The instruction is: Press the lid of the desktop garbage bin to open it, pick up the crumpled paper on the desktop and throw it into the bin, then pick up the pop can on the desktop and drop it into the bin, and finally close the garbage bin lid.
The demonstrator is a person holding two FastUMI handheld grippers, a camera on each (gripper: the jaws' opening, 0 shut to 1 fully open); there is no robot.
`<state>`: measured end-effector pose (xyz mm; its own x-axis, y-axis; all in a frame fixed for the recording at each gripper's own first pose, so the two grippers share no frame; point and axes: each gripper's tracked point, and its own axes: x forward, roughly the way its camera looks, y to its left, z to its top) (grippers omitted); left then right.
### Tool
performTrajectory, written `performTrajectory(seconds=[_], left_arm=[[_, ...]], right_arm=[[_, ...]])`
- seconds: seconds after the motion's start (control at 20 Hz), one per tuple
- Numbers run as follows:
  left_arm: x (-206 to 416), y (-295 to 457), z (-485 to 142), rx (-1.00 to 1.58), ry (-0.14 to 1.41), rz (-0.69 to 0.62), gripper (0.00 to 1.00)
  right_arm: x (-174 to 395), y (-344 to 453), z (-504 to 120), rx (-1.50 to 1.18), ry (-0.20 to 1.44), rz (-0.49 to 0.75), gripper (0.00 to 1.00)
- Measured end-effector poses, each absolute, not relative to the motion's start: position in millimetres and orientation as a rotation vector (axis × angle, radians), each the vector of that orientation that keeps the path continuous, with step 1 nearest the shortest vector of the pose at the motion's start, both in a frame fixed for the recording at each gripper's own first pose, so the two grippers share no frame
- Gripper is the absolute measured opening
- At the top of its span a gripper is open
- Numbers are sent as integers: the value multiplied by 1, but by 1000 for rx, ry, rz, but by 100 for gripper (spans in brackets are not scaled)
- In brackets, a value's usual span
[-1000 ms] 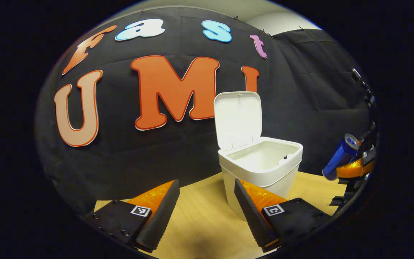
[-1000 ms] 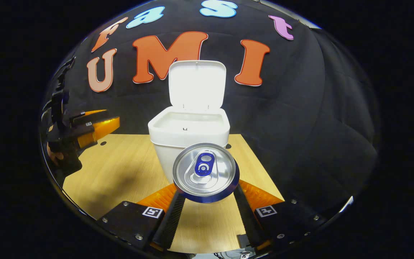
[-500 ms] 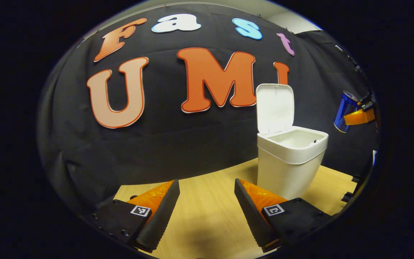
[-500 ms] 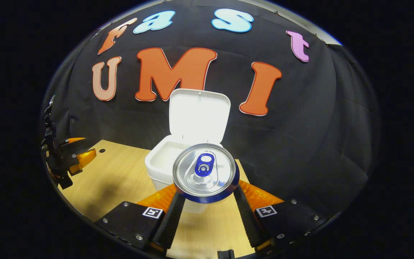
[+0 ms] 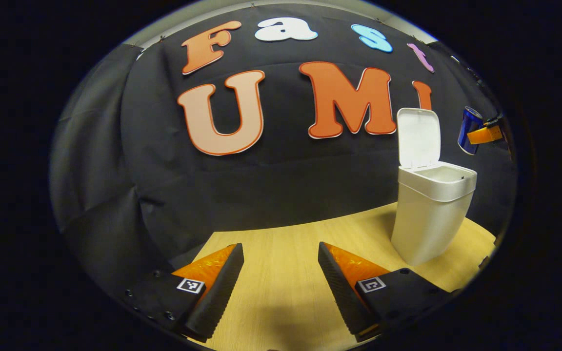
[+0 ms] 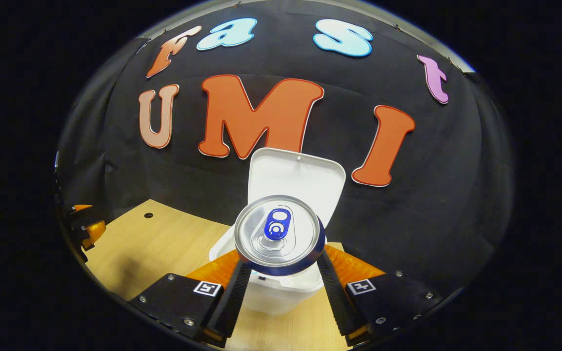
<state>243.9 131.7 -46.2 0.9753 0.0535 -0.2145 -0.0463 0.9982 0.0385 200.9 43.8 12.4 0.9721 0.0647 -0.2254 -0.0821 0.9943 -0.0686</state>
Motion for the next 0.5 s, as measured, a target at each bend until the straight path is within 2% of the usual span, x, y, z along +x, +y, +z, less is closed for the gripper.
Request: performTrajectory(seconds=[0.3, 0.5], left_arm=[[199, 168, -59, 42, 248, 177, 98], [181, 176, -59, 65, 251, 217, 98]], right_arm=[[238, 58, 5, -67, 232, 105, 79], [258, 60, -2, -80, 241, 112, 78]])
